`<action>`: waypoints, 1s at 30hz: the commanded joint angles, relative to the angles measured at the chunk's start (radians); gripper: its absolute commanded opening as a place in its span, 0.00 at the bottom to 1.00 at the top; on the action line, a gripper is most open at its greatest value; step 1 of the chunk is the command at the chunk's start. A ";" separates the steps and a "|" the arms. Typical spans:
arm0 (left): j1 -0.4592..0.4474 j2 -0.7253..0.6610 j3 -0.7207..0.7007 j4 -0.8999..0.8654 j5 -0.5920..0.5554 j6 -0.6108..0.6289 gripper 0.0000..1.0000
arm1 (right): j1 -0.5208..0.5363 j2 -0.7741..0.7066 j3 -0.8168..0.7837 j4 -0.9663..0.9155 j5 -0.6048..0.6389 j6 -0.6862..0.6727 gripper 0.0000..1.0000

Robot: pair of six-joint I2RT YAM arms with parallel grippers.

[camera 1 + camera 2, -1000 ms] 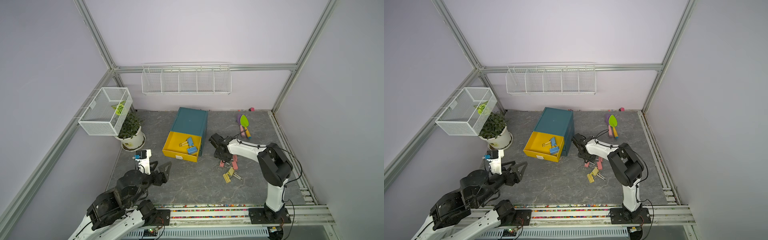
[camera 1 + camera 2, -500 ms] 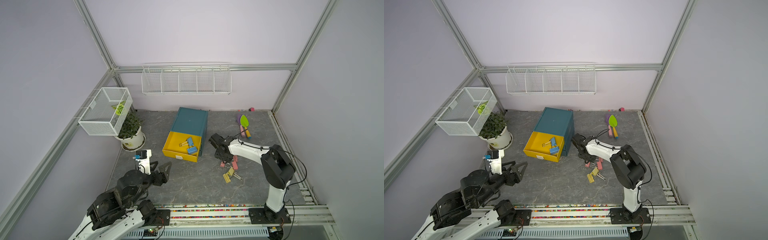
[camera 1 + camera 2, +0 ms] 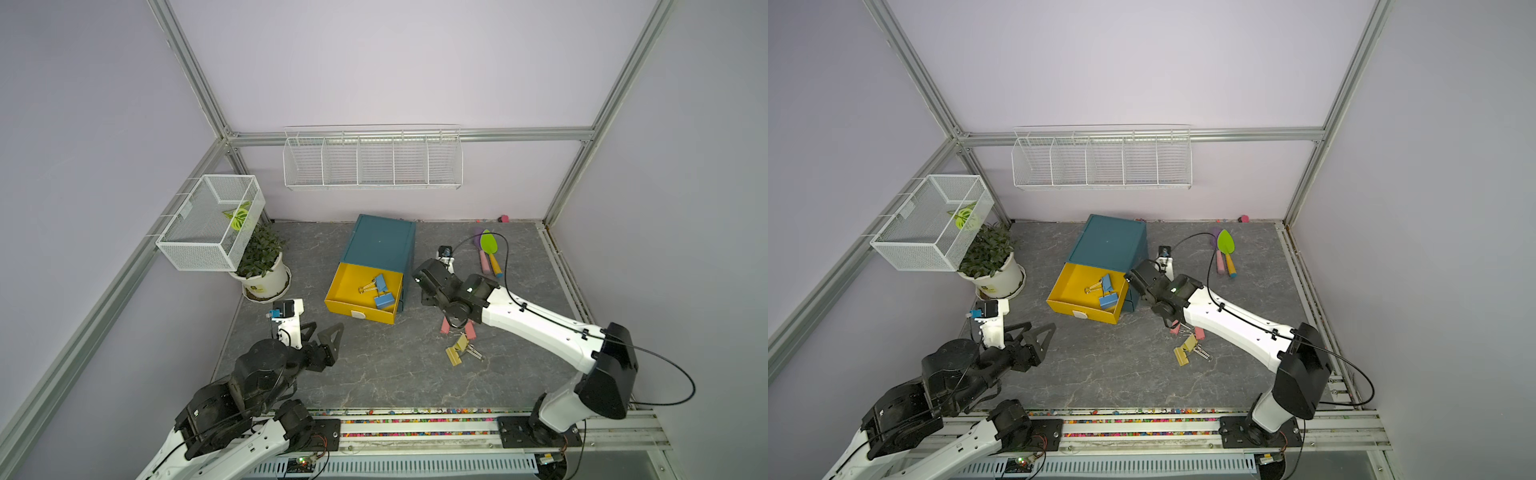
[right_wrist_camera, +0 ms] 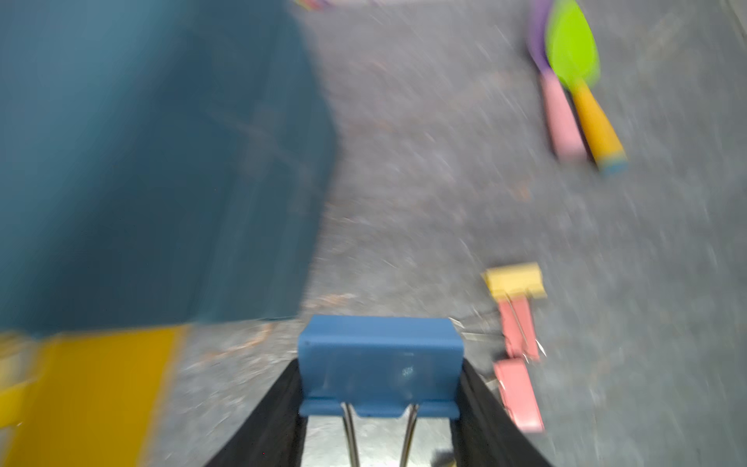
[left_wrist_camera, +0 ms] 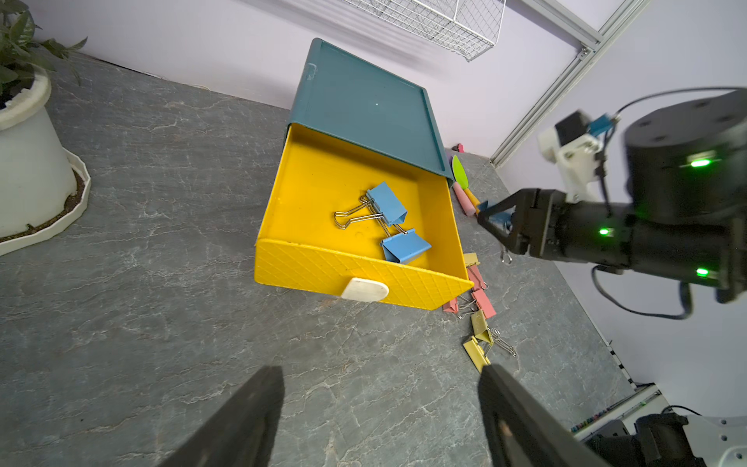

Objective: Put the binder clips in the drawer according to color
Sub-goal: Place the binder clip in the drawer.

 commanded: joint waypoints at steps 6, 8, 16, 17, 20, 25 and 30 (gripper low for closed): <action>0.004 0.003 -0.007 0.008 -0.015 0.004 0.81 | 0.075 0.177 0.313 0.158 -0.281 -0.485 0.43; 0.004 0.007 -0.006 0.008 -0.016 0.003 0.81 | 0.077 0.263 0.433 0.083 -0.336 -0.503 0.43; 0.004 0.011 -0.007 0.007 -0.017 0.001 0.81 | 0.077 0.478 0.678 -0.069 -0.391 -0.534 0.43; 0.004 0.012 -0.007 0.007 -0.015 0.003 0.81 | 0.076 0.483 0.678 -0.069 -0.386 -0.532 0.43; 0.004 0.022 -0.007 0.009 -0.009 0.002 0.81 | 0.076 0.504 0.691 -0.094 -0.375 -0.527 0.44; 0.004 0.066 0.000 0.007 0.000 0.002 0.80 | 0.072 0.538 0.726 -0.150 -0.371 -0.501 0.54; 0.003 0.120 0.011 -0.002 0.000 -0.003 0.80 | 0.071 0.515 0.725 -0.150 -0.373 -0.502 0.78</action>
